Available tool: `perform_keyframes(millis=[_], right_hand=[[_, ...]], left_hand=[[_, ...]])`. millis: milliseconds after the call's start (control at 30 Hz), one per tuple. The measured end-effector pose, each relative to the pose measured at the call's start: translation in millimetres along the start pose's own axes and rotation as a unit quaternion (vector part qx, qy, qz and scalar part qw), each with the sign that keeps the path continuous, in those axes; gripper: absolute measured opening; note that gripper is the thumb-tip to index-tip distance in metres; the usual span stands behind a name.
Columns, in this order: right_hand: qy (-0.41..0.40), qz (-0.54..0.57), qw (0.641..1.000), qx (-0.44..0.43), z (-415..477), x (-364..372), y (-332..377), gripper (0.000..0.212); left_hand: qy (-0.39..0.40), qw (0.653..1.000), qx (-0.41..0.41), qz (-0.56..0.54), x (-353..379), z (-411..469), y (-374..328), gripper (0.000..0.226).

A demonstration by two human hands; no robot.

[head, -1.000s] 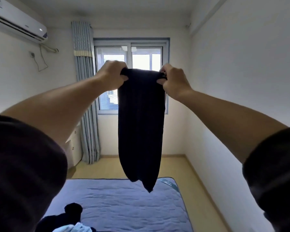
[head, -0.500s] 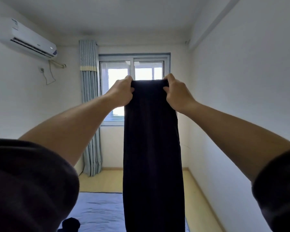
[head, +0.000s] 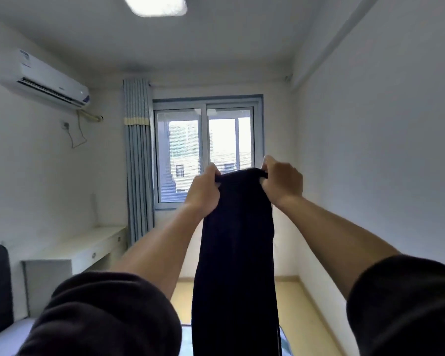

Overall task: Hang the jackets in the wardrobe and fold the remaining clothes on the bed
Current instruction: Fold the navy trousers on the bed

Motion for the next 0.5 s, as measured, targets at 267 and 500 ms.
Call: perform_keyframes(millis=[267, 500], right_hand=[[-0.063, 0.013, 0.998, -0.025, 10, -76, 21, 0.009], [0.053, 0.035, 0.997, -0.039, -115, -87, 32, 0.017]], left_hand=[[-0.007, 0.996, 0.091, 0.015, -58, 12, -53, 0.011], [0.089, 0.995, 0.049, 0.016, -66, -122, -39, 0.005]])
Point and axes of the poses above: each hand's wrist, its own z-axis towards the middle knuckle, its own x-axis out of the palm, y = z × x, the point moved 7 cm from there along z, towards the middle knuckle, and after that the axes turned 4 degrees about x, right-handed, at the moved point
